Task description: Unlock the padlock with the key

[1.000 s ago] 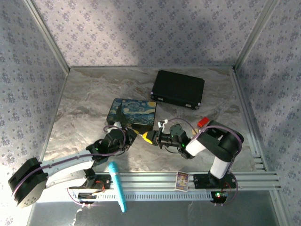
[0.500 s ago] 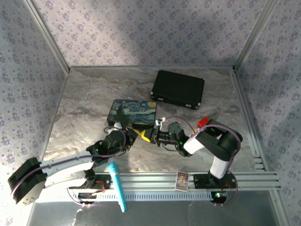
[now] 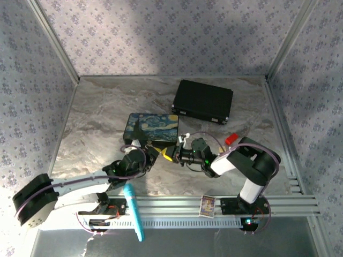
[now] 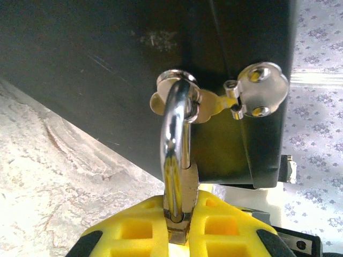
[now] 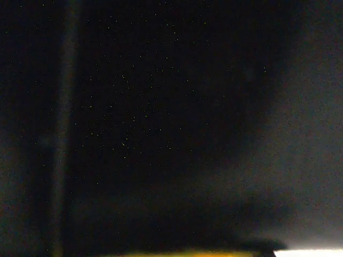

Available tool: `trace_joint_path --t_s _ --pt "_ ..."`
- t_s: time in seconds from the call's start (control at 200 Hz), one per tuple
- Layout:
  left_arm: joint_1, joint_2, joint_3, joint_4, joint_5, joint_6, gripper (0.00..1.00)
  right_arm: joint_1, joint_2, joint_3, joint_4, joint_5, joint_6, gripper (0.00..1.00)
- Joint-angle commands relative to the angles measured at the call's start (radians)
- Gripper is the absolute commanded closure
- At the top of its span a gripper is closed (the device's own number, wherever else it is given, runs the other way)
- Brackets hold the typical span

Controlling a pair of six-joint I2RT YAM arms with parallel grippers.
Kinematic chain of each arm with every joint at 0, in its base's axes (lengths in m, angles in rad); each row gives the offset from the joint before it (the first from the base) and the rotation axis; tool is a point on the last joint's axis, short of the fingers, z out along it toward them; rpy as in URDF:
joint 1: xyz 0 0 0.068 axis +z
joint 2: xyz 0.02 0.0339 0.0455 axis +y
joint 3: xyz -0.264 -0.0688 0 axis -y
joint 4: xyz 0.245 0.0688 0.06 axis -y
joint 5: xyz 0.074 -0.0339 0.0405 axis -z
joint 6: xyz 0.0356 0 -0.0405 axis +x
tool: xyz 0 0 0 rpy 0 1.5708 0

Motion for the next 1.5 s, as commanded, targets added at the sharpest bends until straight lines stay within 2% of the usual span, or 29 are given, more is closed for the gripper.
trace_joint_path --t_s 0.0,0.075,0.19,0.28,0.45,0.595,0.715,0.865,0.954,1.064,1.134,1.184,1.279,1.329,1.394,1.494 --pt "-0.051 0.027 0.043 0.126 0.11 -0.002 1.0 0.021 -0.029 0.038 0.164 0.003 0.022 1.0" --pt "-0.055 0.037 0.045 0.148 0.107 -0.005 1.0 0.006 0.001 0.04 0.21 -0.022 0.092 1.0" --pt "-0.058 0.025 0.042 0.156 0.1 -0.007 1.0 -0.007 0.01 0.016 0.22 -0.024 0.101 1.0" --pt "-0.058 0.0 0.037 0.135 0.088 -0.008 1.0 -0.025 -0.01 -0.005 0.226 -0.038 0.128 0.94" --pt "-0.062 -0.039 0.023 0.149 0.068 -0.018 1.0 -0.034 -0.012 -0.036 0.197 -0.033 0.183 0.97" --pt "-0.076 -0.054 0.025 0.151 0.059 -0.021 1.0 -0.039 0.018 -0.036 0.259 -0.013 0.213 0.85" --pt "-0.078 -0.068 0.026 0.103 0.036 -0.018 1.0 -0.045 -0.027 -0.028 0.191 -0.024 0.158 0.81" --pt "-0.071 -0.07 0.003 0.079 -0.006 -0.019 1.0 -0.027 -0.192 -0.076 -0.061 0.042 0.035 0.75" --pt "-0.065 -0.07 -0.003 0.078 -0.009 -0.017 1.0 -0.047 -0.312 -0.133 -0.195 0.085 -0.009 0.72" --pt "-0.061 -0.069 0.005 0.063 -0.01 -0.015 1.0 -0.084 -0.454 -0.14 -0.417 0.075 -0.087 0.7" --pt "-0.06 -0.065 0.012 0.058 -0.009 -0.008 1.0 -0.088 -0.517 -0.088 -0.65 0.05 -0.191 0.78" --pt "-0.057 -0.062 0.016 0.06 -0.006 -0.004 1.0 -0.09 -0.548 -0.065 -0.752 0.037 -0.24 0.79" --pt "-0.055 -0.054 0.022 0.069 -0.004 0.001 1.0 -0.11 -0.582 -0.09 -0.715 0.012 -0.261 0.82" --pt "-0.055 -0.051 0.028 0.064 -0.001 0.006 1.0 -0.108 -0.609 -0.058 -0.781 0.011 -0.344 0.85" --pt "-0.055 -0.039 0.038 0.055 0.01 0.007 1.0 -0.06 -0.666 0.026 -0.997 0.108 -0.531 0.86" --pt "-0.055 -0.02 0.048 0.027 0.031 -0.005 1.0 0.074 -0.761 0.141 -1.263 0.394 -0.856 0.76"
